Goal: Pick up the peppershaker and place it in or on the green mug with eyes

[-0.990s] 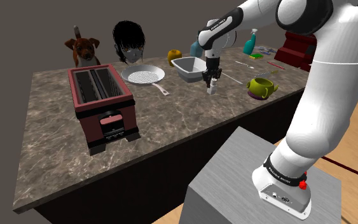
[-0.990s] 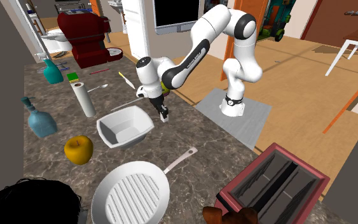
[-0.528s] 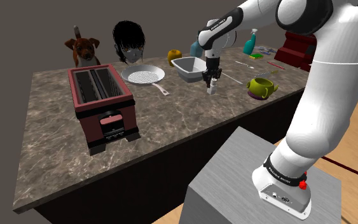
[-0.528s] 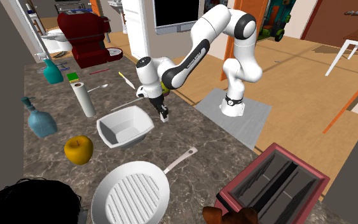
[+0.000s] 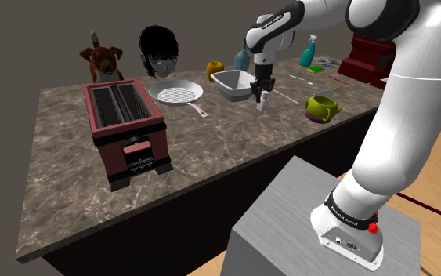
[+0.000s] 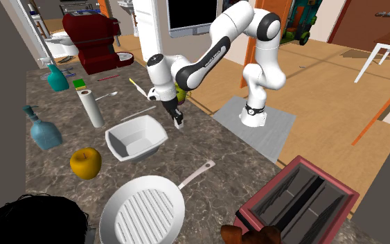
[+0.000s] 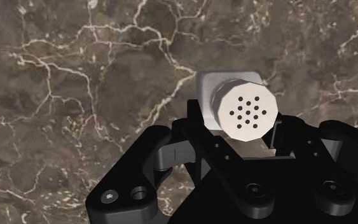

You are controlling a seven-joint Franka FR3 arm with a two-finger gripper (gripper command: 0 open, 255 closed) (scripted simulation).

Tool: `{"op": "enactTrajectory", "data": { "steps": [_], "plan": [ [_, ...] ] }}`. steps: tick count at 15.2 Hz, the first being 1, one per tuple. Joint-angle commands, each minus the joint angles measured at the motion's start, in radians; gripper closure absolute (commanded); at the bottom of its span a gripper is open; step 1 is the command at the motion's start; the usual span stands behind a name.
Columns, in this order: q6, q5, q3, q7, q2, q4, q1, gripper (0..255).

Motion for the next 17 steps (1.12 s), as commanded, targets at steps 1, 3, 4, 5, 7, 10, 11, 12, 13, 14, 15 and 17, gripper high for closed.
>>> {"op": "enactTrajectory", "data": {
  "steps": [1, 3, 4, 5, 7, 10, 11, 12, 13, 14, 15, 17],
  "plan": [
    [-0.027, -0.003, -0.001, 0.002, -0.011, 0.016, 0.001, 255],
    [-0.051, -0.006, -0.001, 0.003, -0.022, 0.03, 0.002, 255],
    [-0.063, -0.008, -0.002, 0.003, -0.027, 0.037, 0.002, 255],
    [-0.075, -0.009, -0.002, 0.004, -0.031, 0.045, 0.003, 255],
    [-0.1, -0.011, -0.003, 0.004, -0.04, 0.061, 0.003, 255],
    [-0.137, -0.015, -0.003, 0.005, -0.052, 0.086, 0.004, 255],
    [-0.149, -0.016, -0.004, 0.005, -0.056, 0.095, 0.004, 255],
    [-0.162, -0.016, -0.004, 0.006, -0.059, 0.105, 0.004, 255],
    [-0.174, -0.017, -0.004, 0.006, -0.062, 0.114, 0.005, 255],
    [-0.187, -0.018, -0.004, 0.006, -0.065, 0.124, 0.005, 255],
    [-0.2, -0.019, -0.004, 0.006, -0.068, 0.134, 0.005, 255],
    [-0.225, -0.02, -0.005, 0.006, -0.073, 0.155, 0.005, 255]
  ]
}}
